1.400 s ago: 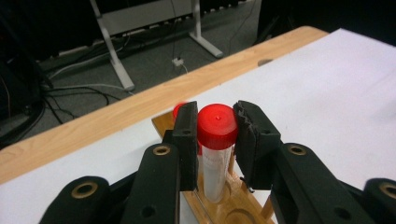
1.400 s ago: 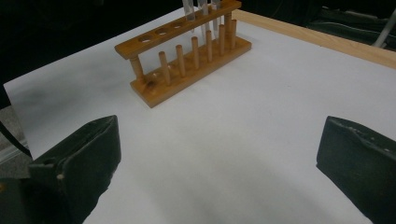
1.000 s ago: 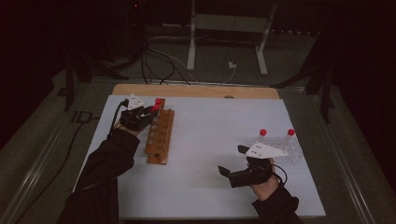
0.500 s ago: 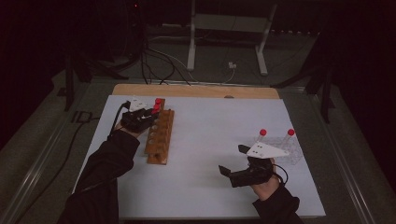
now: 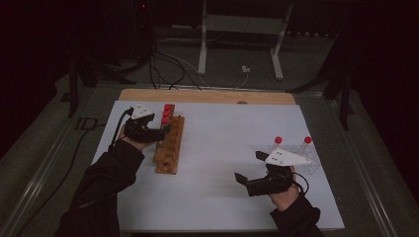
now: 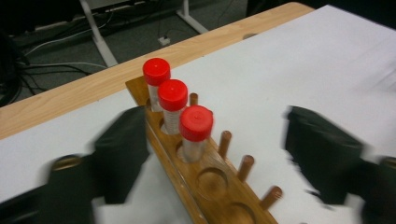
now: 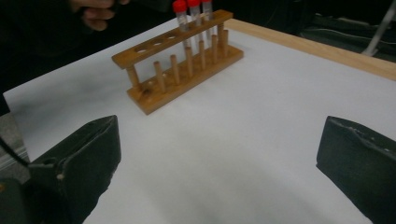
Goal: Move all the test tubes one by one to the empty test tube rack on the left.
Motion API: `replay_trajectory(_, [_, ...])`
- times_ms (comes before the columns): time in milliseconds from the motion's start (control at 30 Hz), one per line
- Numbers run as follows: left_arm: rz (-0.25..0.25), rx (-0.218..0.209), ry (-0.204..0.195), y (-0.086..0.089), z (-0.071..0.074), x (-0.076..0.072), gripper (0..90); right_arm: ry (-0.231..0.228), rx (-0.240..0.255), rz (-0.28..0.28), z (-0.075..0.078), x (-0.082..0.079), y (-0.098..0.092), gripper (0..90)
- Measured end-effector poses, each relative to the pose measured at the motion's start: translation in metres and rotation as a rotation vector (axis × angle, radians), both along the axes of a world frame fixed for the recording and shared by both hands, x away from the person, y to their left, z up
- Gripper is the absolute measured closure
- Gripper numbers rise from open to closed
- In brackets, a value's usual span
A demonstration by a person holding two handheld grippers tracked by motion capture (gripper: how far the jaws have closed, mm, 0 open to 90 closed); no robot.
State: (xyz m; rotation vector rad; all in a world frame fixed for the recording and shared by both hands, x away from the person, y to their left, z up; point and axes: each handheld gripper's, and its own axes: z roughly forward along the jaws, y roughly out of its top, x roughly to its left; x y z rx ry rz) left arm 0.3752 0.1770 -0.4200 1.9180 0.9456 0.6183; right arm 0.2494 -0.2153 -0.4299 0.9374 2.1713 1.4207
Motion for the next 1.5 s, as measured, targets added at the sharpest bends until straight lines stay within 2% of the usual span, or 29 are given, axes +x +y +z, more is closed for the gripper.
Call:
replay_trajectory(167, [-0.050,-0.045,-0.004,0.008,0.004,-0.020,2.9,-0.020,0.005,-0.033,0.006,0.000,-0.011,0.0])
replay_trajectory(367, [-0.126,-0.058,-0.005,0.014,0.003,-0.044,1.1,-0.042,0.006,-0.114,0.010,0.004,-0.032,0.0])
replay_trajectory(567, [-0.172,-0.073,-0.029,0.014,0.000,-0.065,1.1,-0.044,-0.014,-0.216,0.006,0.014,-0.052,0.0])
replay_trajectory(767, [-0.217,-0.074,-0.016,0.010,-0.007,-0.077,1.1,-0.017,-0.047,-0.298,-0.007,0.026,-0.065,0.0])
replay_trajectory(1033, [-0.262,-0.073,0.001,0.003,-0.019,-0.090,1.1,0.033,-0.087,-0.351,-0.023,0.041,-0.071,0.0])
replay_trajectory(1200, [-0.287,-0.072,0.008,0.000,-0.024,-0.097,1.1,0.048,-0.112,-0.376,-0.031,0.049,-0.071,4.8])
replay_trajectory(1333, [-0.288,-0.068,0.010,-0.001,-0.025,-0.099,1.1,0.050,-0.121,-0.414,-0.035,0.055,-0.071,15.9])
replay_trajectory(1500, [-0.295,-0.065,0.013,-0.002,-0.026,-0.099,1.1,0.064,-0.159,-0.456,-0.038,0.061,-0.072,32.3])
